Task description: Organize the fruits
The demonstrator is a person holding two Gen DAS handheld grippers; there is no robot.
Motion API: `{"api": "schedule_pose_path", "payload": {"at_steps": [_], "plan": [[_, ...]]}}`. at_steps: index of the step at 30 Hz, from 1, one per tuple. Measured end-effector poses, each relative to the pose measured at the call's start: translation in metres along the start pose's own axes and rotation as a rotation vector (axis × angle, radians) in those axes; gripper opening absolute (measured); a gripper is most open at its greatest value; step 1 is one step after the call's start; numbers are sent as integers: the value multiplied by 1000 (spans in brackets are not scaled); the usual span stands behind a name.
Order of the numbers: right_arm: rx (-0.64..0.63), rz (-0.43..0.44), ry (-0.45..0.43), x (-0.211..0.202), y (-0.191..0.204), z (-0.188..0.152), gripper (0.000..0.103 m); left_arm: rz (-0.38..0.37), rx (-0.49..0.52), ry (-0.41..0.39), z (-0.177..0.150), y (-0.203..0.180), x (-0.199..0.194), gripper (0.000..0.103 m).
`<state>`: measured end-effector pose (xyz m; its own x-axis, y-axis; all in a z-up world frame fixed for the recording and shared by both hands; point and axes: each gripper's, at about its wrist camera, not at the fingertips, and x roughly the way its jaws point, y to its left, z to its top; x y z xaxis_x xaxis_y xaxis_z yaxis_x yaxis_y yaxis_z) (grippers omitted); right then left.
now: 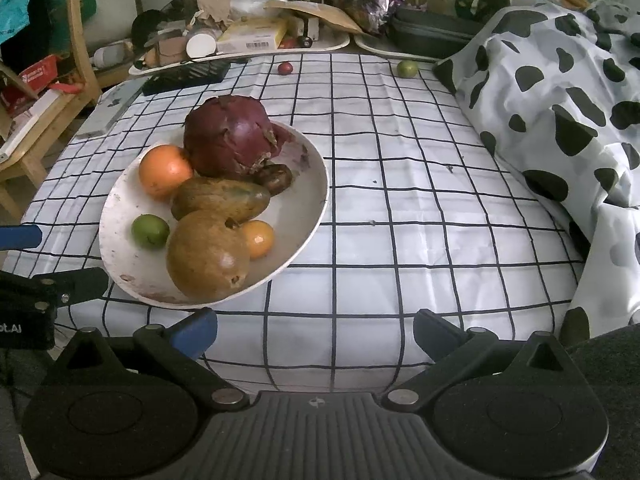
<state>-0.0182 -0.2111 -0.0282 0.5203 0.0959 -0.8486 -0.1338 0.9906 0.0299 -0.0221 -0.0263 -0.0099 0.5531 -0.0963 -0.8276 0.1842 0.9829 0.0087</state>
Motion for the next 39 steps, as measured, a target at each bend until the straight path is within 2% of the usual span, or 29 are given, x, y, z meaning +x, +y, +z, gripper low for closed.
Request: {"api": "schedule_pose_path", "payload": {"at_steps": [39], "plan": [[3,-1,-3,0,-1,0,103,16,20,38,-1,-2,4,103]]}}
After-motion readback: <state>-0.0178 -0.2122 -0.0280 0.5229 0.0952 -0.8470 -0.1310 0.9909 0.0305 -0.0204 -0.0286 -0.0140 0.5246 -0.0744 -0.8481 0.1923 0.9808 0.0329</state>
